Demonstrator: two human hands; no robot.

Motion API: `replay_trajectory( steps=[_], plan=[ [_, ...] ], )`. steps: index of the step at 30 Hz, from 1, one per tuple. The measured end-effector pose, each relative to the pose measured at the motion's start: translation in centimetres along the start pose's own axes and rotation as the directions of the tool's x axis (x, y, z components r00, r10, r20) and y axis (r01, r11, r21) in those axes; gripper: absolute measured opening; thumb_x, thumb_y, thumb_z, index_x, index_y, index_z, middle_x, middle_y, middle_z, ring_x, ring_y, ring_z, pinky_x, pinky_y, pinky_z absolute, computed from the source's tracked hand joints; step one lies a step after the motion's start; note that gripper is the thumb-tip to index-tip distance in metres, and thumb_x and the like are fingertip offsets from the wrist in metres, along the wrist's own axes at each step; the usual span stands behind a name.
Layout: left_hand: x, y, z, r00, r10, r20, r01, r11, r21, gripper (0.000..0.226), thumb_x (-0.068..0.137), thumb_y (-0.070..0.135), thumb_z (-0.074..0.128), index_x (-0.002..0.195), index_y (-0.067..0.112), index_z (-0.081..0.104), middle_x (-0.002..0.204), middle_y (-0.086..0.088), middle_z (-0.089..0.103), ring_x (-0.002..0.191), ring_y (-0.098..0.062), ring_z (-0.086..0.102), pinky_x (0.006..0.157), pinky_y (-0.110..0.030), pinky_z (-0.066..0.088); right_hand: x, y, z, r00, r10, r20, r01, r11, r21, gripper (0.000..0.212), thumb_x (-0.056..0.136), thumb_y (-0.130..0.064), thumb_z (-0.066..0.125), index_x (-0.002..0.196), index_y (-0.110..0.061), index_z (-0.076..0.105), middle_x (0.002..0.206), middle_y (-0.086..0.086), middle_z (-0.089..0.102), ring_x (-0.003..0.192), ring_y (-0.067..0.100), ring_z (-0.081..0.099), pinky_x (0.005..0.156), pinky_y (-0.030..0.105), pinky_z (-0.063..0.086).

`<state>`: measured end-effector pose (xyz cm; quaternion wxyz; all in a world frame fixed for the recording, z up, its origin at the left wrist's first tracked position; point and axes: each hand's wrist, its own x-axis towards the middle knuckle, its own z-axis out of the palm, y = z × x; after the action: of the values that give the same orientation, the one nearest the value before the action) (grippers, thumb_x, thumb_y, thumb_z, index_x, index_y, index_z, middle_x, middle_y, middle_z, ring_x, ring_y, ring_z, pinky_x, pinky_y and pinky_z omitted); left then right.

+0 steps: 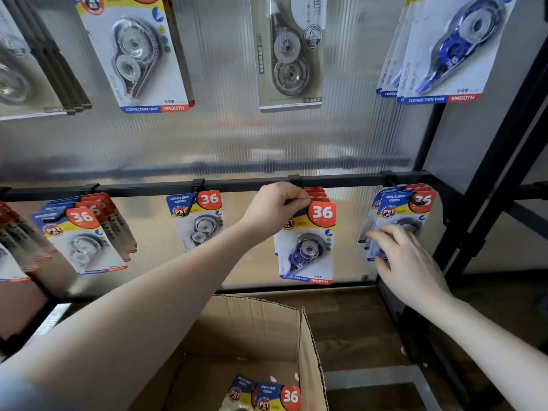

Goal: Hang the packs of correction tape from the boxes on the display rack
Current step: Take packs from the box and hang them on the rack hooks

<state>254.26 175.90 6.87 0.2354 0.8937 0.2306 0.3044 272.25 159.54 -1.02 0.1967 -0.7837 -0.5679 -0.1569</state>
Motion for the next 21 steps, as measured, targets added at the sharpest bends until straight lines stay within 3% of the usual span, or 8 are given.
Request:
replay_trajectory(
  steps=[3, 8, 17, 21],
  plan=[
    [0.3, -0.5, 0.2, 1.000, 0.021, 0.003, -0.022, 0.998, 0.060, 0.017, 0.092, 0.014, 0.056, 0.098, 0.006, 0.070, 0.093, 0.002, 0.061, 0.089, -0.013, 0.058, 0.078, -0.018, 0.044, -0.1, -0.4, 0.1, 1.000, 0.012, 0.014, -0.013, 1.000, 0.012, 0.042, 0.074, 0.000, 0.068, 0.114, -0.009, 0.063, 0.111, 0.011, 0.058, 0.100, 0.034, 0.058, 0.079, 0.044, 0.051],
    [1.1, -1.5, 1.0, 0.998, 0.058, -0.029, -0.053, 0.987, 0.149, 0.018, 0.092, 0.011, 0.054, 0.096, 0.004, 0.070, 0.100, -0.006, 0.065, 0.094, -0.019, 0.058, 0.083, -0.034, 0.046, -0.6, -1.0, 0.7, 0.999, 0.030, 0.043, -0.032, 0.999, 0.031, 0.042, 0.076, -0.001, 0.065, 0.117, -0.010, 0.061, 0.114, 0.011, 0.056, 0.103, 0.031, 0.055, 0.082, 0.039, 0.048],
    [1.3, -2.6, 1.5, 0.975, 0.148, -0.164, -0.105, 0.964, 0.243, 0.016, 0.088, 0.013, 0.059, 0.095, 0.008, 0.073, 0.096, -0.010, 0.067, 0.089, -0.026, 0.058, 0.074, -0.026, 0.039, -1.0, -2.0, 1.6, 0.989, 0.074, 0.129, -0.081, 0.996, 0.044, 0.044, 0.084, -0.008, 0.060, 0.127, -0.015, 0.053, 0.127, 0.007, 0.050, 0.116, 0.026, 0.049, 0.093, 0.039, 0.045],
    [-0.3, -3.2, 1.1, 0.958, 0.175, -0.227, -0.092, 0.938, 0.334, 0.022, 0.085, 0.014, 0.062, 0.104, 0.008, 0.069, 0.102, -0.010, 0.066, 0.095, -0.030, 0.057, 0.080, -0.027, 0.037, -0.9, -3.0, 1.6, 0.986, 0.075, 0.152, -0.081, 0.996, 0.037, 0.044, 0.086, -0.009, 0.056, 0.128, -0.015, 0.051, 0.128, 0.006, 0.049, 0.118, 0.026, 0.047, 0.096, 0.041, 0.042]
  ],
)
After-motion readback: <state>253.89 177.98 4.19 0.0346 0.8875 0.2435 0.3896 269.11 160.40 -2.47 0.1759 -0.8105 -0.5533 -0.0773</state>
